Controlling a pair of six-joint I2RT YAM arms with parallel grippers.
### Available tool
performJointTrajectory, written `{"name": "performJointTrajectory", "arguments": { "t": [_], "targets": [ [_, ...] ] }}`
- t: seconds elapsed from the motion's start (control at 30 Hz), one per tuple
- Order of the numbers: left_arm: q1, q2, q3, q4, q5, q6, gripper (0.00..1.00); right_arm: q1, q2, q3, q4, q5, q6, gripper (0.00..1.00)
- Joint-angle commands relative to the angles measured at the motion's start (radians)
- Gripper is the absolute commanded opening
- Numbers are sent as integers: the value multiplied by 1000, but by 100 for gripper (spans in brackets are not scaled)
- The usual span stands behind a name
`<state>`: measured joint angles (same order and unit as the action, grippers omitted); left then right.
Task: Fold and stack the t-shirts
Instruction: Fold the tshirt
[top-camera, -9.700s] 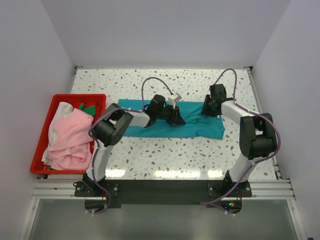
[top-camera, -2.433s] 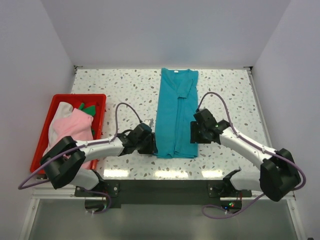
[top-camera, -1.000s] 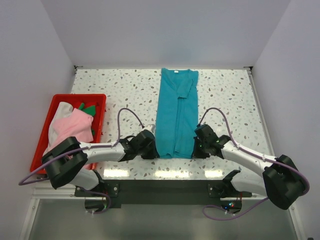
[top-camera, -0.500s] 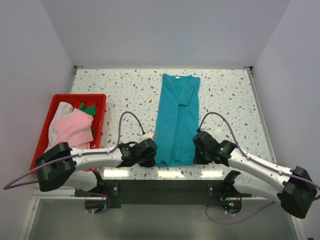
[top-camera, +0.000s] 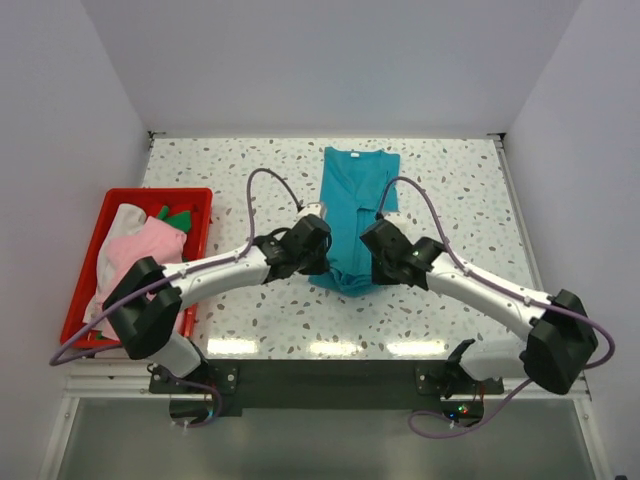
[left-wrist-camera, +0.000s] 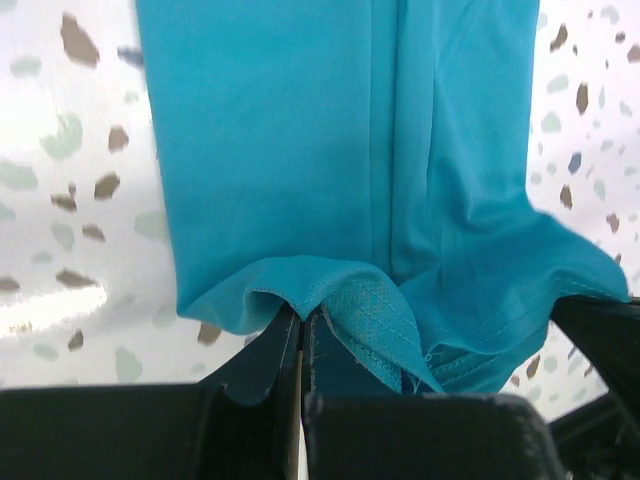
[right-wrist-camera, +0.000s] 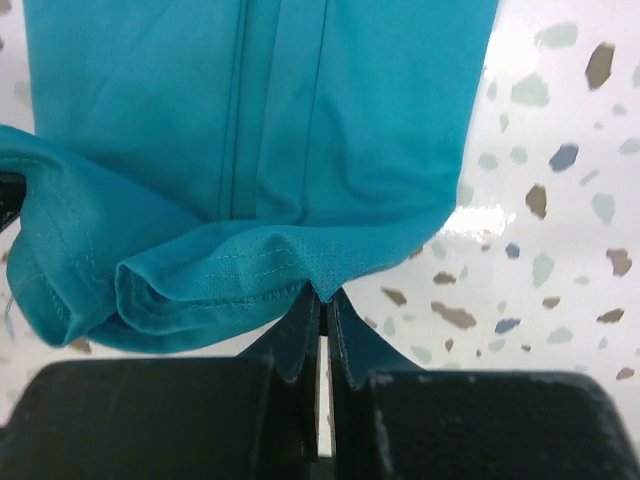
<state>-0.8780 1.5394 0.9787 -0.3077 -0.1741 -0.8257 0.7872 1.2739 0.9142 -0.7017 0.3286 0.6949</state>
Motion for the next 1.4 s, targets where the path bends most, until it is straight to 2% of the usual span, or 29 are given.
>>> {"name": "performJointTrajectory", "arguments": {
  "t": [0.0,0.23,0.43,0.67,1.03,1.07,1.1,1.13,1.17,1.2,1.27,1.3,1.37],
  "targets": [
    [37,79,124,27,-41,59,0,-61,88,89,94,92,-61,0],
    [85,255,265,68,-117,25,0,-193,235,178,215,102,-112,0],
    [148,326,325,102,-137,22,0,-279,341,256,292,67,-146,0],
    [218,398,373,217,-75,62,0,-358,449,344,330,-6,-159,0],
    [280,553,544,251,36,126,0,-447,582,469,334,-98,-170,0],
    [286,567,555,255,50,128,1,-460,590,477,335,-117,-169,4],
    [292,570,557,266,65,131,11,-468,605,485,335,-123,-173,10],
    [306,571,557,292,79,140,19,-477,613,505,331,-128,-173,29],
    [312,570,557,292,102,145,27,-496,620,514,329,-152,-173,37],
    [320,565,560,326,104,148,43,-503,634,523,329,-163,-176,44],
    [343,545,558,340,111,161,60,-520,648,564,302,-175,-182,61],
    [350,533,557,343,111,171,70,-525,651,578,288,-175,-192,64],
    [373,492,532,346,107,189,72,-525,630,580,286,-174,-198,65]
  ]
}}
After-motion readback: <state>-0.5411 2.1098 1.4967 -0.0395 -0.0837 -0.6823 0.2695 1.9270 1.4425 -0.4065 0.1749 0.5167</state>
